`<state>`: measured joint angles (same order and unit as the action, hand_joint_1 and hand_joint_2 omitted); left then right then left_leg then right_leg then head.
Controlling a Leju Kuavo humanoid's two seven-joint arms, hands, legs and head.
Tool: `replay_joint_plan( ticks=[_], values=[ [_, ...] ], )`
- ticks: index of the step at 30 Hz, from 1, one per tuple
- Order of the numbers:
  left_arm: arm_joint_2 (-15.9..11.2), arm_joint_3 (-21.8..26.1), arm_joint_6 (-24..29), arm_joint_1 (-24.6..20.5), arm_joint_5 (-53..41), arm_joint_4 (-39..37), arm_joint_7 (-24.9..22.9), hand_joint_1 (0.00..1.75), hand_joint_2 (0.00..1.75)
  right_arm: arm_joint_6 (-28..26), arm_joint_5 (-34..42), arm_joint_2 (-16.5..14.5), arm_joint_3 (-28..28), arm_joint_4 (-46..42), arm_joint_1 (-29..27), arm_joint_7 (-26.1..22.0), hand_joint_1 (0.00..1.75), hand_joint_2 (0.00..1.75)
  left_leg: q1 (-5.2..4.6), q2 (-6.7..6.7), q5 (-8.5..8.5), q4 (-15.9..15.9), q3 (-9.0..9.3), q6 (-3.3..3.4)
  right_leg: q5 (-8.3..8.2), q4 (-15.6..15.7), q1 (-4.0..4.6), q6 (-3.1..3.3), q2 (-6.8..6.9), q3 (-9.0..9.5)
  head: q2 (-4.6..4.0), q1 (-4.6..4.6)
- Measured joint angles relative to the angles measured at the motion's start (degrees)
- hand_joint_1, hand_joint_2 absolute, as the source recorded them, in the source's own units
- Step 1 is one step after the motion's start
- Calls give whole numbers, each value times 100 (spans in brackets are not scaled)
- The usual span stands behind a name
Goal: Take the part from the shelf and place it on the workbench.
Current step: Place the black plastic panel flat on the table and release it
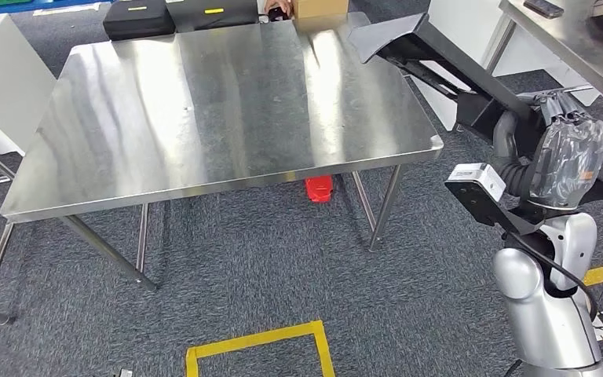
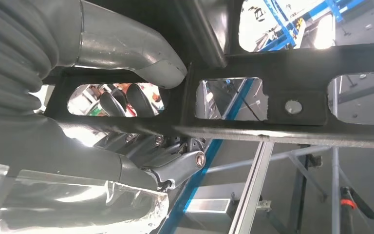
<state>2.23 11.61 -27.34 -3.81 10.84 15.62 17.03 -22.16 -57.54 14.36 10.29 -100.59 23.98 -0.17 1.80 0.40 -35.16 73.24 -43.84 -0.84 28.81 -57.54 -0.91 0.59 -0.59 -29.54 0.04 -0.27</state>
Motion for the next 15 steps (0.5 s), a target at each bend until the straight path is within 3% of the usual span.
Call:
replay_joint_plan(
  ticks=[1,4,5,7,8,9,11,13,15],
  values=[
    [0,0,0,3,0,-7,0,0,175,0,-1,-1,0,0,-1,3,175,175,-48,-11,105,-280,0,84,78,17,33,9,-12,114,0,0],
    [-26,-1,2,17,0,-25,1,0,175,2,-3,-4,3,11,-2,9,175,175,-255,-167,1109,-1312,229,417,308,130,95,16,-61,394,0,24],
    [-35,-1,3,24,0,-29,1,0,175,5,-4,-8,5,15,-3,10,175,175,-304,-226,1312,-1503,325,468,348,179,109,6,-84,506,0,28],
    [-33,-1,4,23,0,-31,2,0,175,9,-5,-1,4,15,17,11,175,175,-328,-270,1323,-1673,530,477,315,181,156,-66,-120,684,0,23],
    [-31,-1,4,18,1,-32,2,0,175,10,-5,4,3,15,23,14,175,175,-319,-248,1321,-1727,644,479,242,31,161,-121,-106,681,-1,22],
    [-29,-1,3,14,1,-32,2,0,175,8,-5,13,1,14,33,15,175,175,-312,-227,1318,-1759,758,500,183,-236,161,-173,-85,550,-2,24],
    [-23,0,1,10,2,-32,1,0,175,5,-6,17,2,16,28,16,175,175,-298,-199,1261,-1782,968,541,203,-983,139,-216,-26,63,-2,29],
    [-10,0,1,12,1,-33,0,0,175,4,-4,21,2,18,16,16,175,175,-294,-194,1100,-1783,1144,551,550,-1481,130,-175,-12,-487,0,33],
    [1,0,2,18,4,-36,0,0,175,4,4,22,3,22,0,16,175,175,-292,-211,911,-1784,1361,544,915,-1383,126,-136,-7,-806,0,37]
  ],
)
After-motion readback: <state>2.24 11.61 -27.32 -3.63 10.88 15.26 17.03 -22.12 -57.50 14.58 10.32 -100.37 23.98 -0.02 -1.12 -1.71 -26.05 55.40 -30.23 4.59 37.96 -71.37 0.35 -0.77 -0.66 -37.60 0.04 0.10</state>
